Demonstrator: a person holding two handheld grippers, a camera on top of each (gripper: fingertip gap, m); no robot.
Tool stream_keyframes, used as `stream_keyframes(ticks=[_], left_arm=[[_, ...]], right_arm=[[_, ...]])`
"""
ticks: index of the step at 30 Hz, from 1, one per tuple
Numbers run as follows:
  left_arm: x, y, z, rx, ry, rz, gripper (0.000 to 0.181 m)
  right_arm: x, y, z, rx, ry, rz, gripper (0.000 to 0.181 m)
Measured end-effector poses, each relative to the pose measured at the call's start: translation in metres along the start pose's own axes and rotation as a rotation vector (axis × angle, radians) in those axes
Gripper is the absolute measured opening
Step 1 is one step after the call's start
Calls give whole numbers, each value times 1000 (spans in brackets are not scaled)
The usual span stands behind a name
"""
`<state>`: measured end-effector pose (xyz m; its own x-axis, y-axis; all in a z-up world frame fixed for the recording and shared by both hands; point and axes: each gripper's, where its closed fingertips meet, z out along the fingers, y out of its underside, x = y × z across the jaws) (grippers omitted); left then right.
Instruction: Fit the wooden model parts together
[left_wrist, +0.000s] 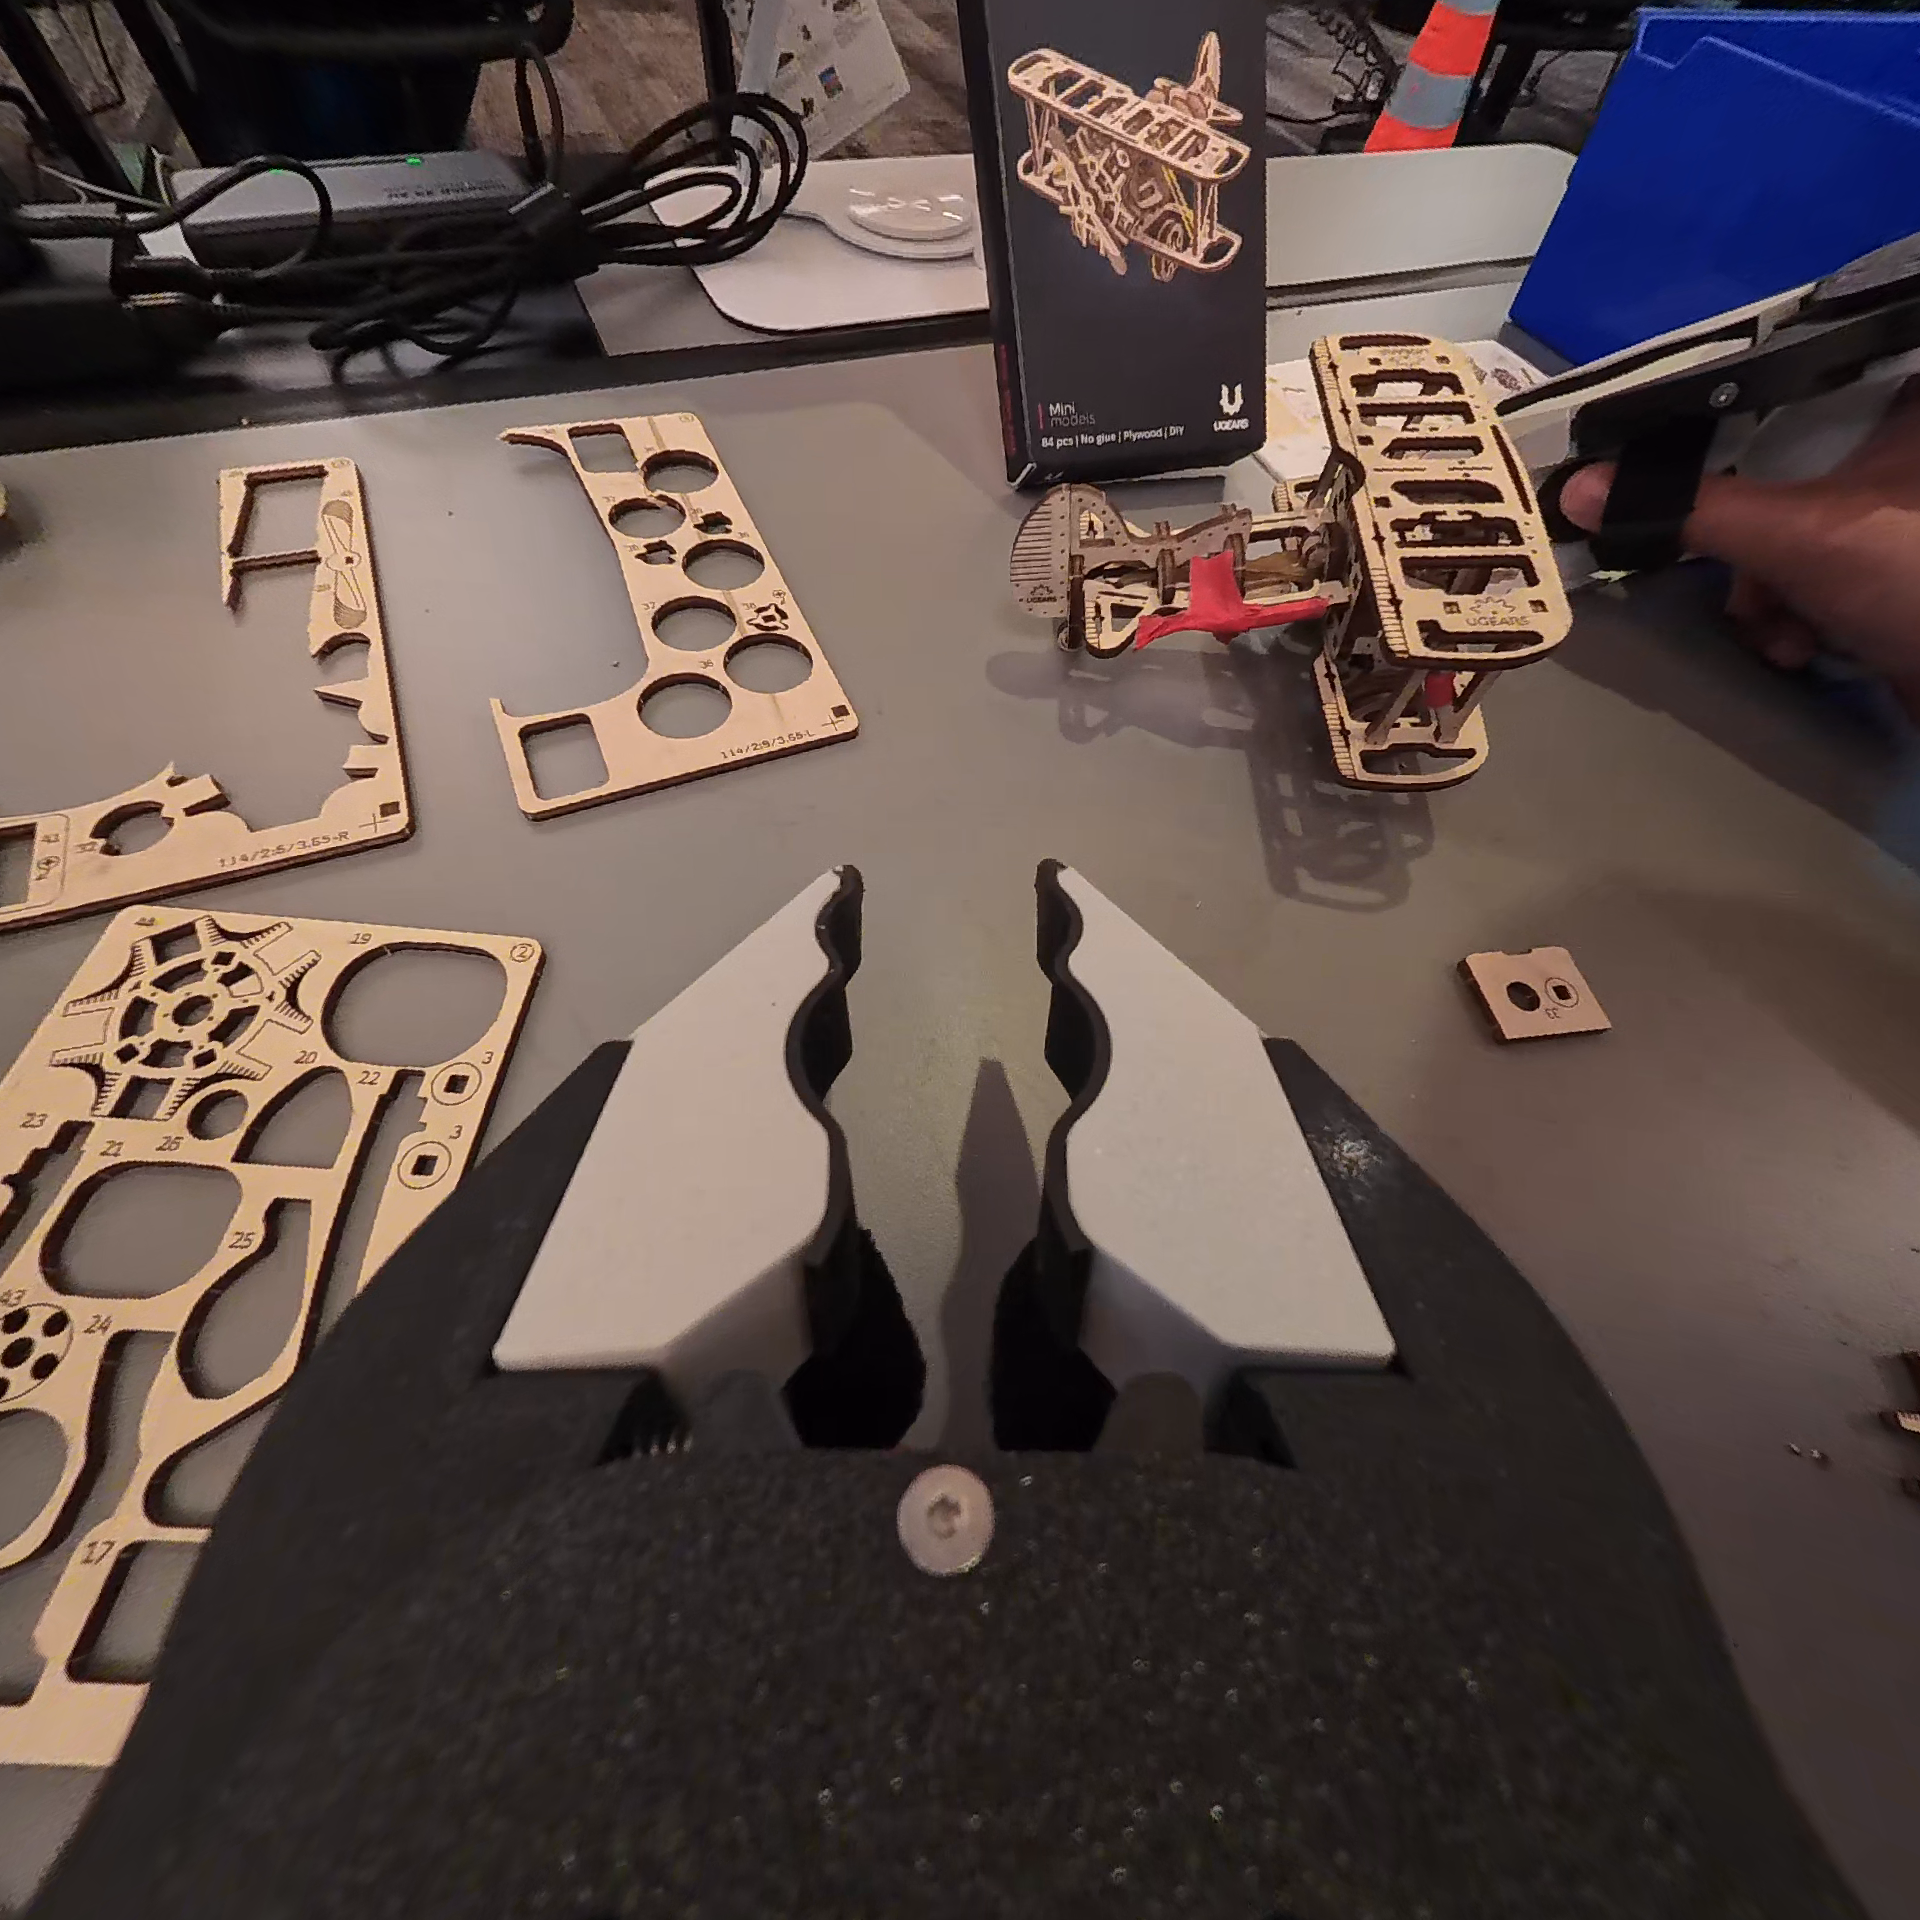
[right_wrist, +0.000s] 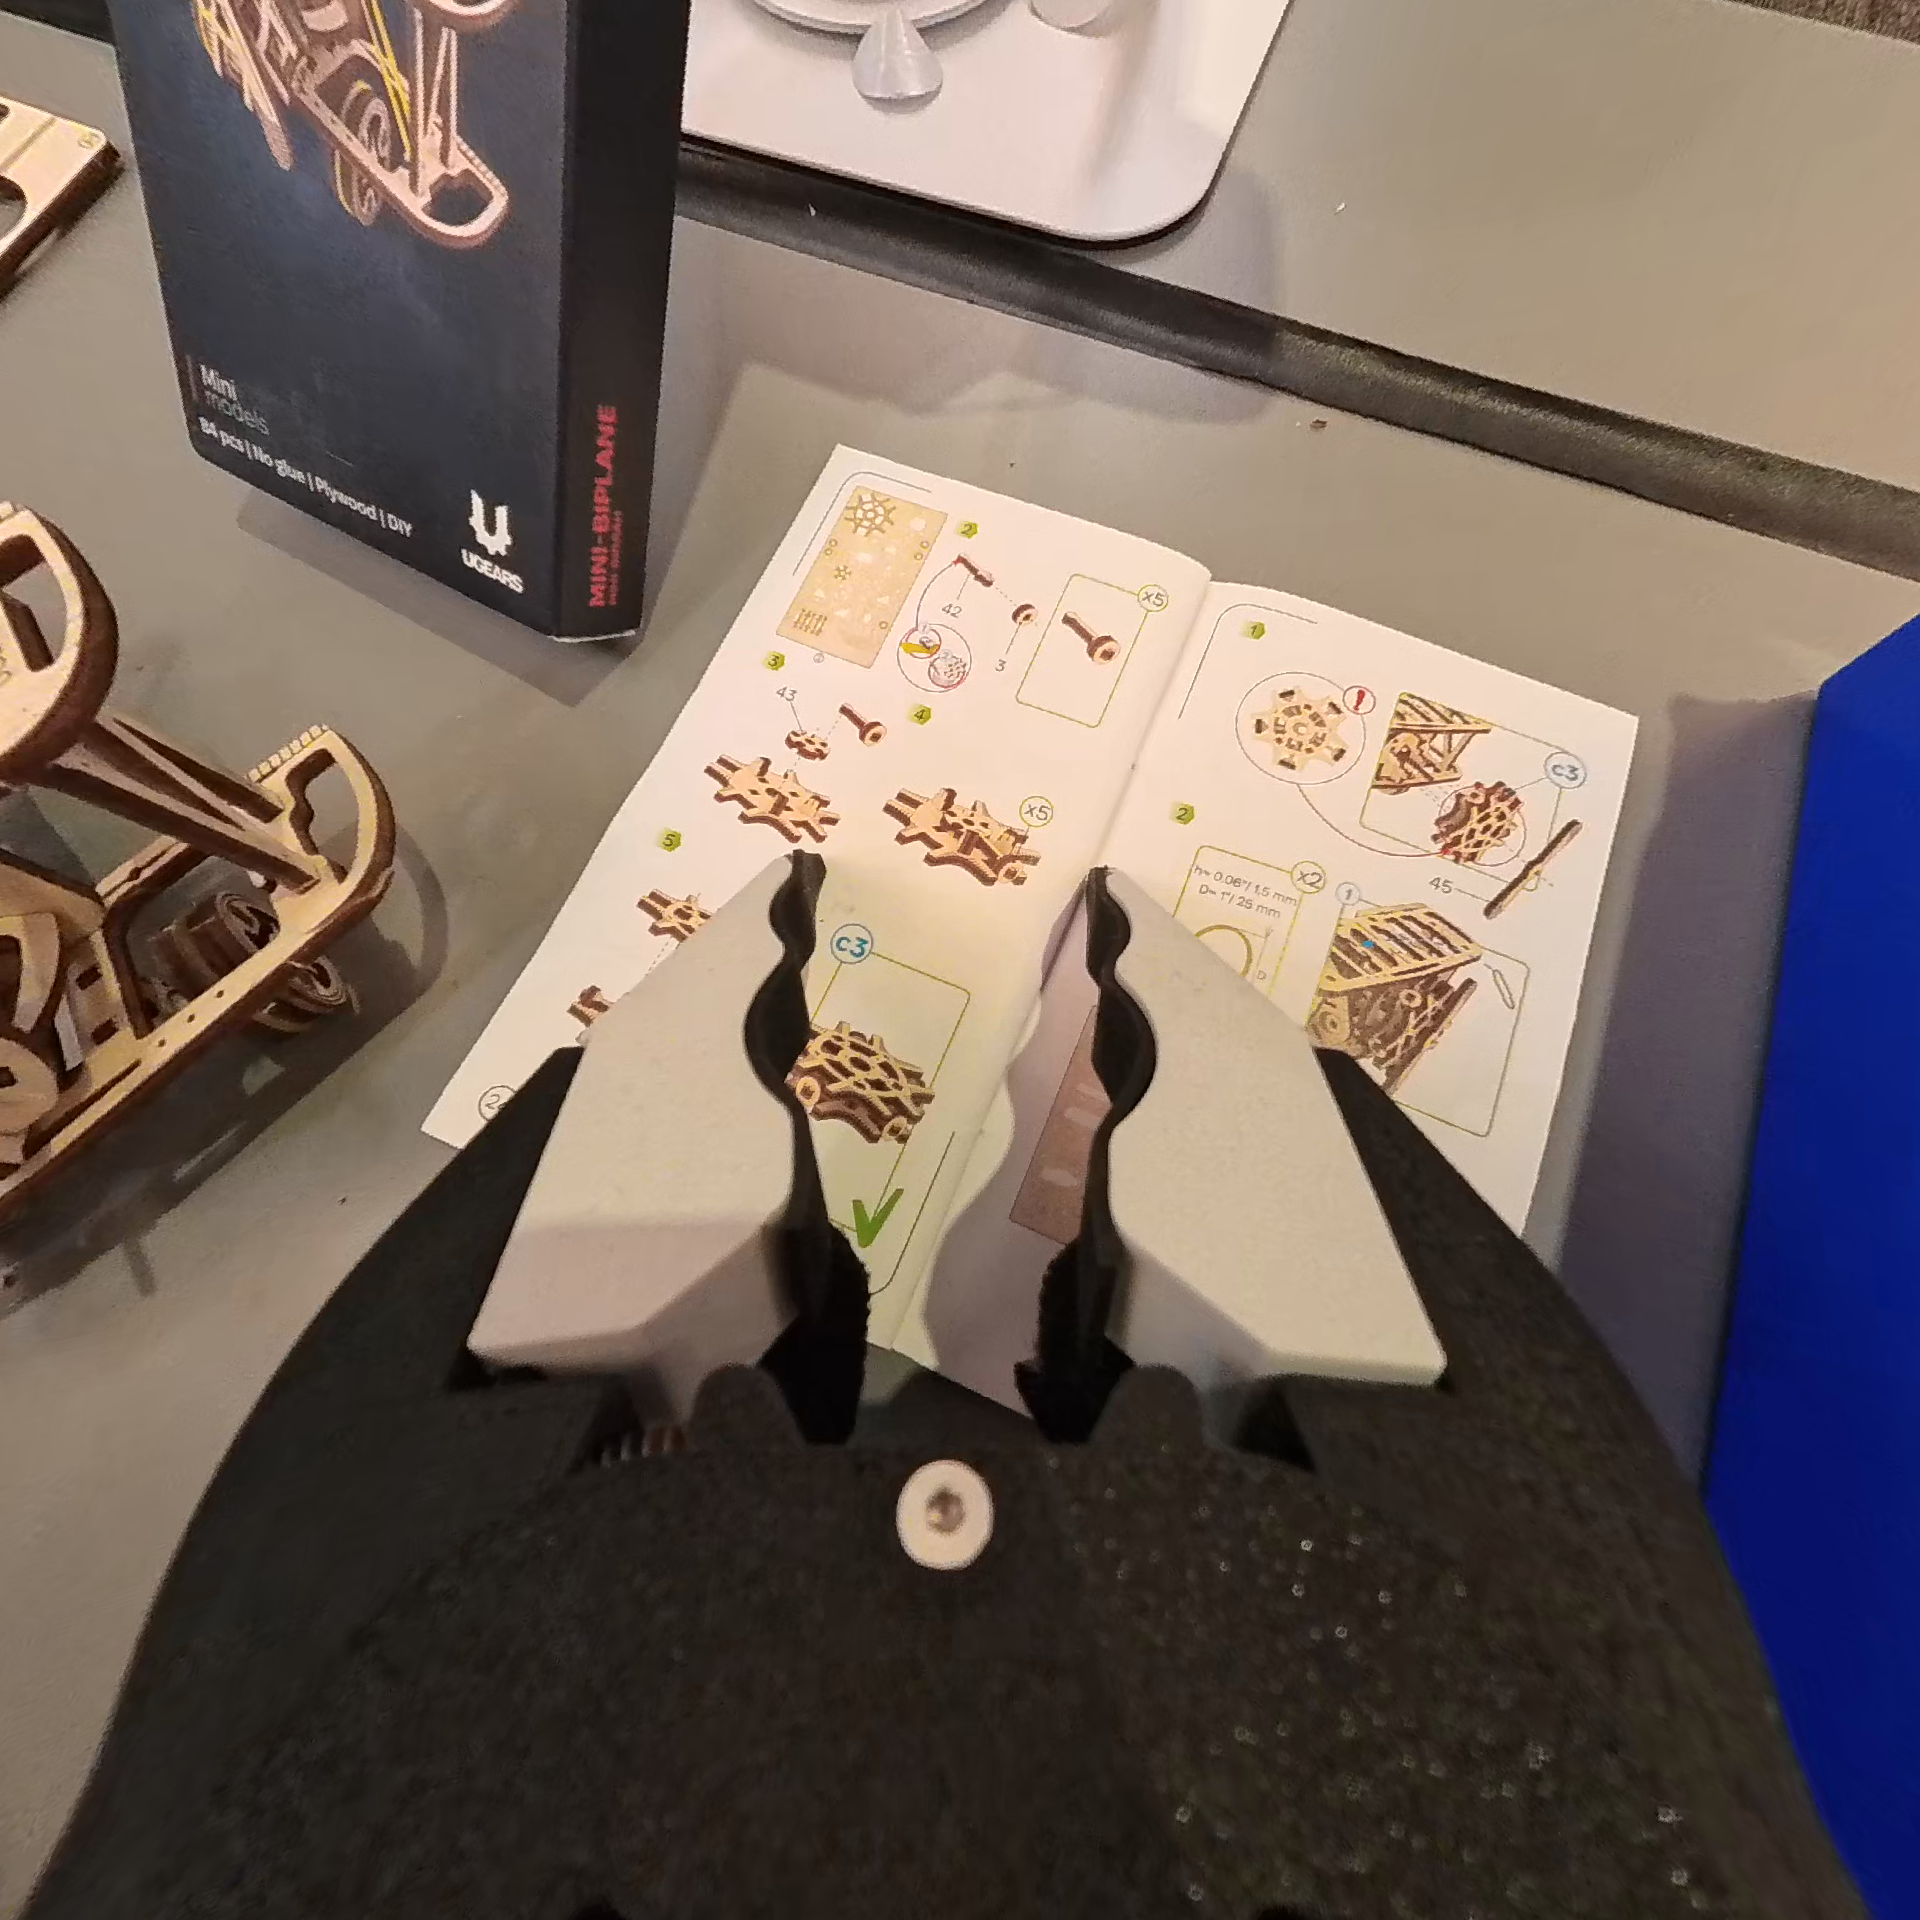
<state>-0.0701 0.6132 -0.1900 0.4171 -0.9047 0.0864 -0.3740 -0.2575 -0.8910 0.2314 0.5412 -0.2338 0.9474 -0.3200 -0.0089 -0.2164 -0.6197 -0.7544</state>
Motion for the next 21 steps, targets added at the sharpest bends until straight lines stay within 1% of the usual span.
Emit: stream_keyframes(ticks=[14, 21], left_arm=[[1, -3, -2, 20, -1, 7, 26], [4, -7, -5, 56, -1, 42, 25]], right_arm=[[0, 0, 0, 0, -1, 0, 52], [0, 0, 0, 0, 0, 0, 52]])
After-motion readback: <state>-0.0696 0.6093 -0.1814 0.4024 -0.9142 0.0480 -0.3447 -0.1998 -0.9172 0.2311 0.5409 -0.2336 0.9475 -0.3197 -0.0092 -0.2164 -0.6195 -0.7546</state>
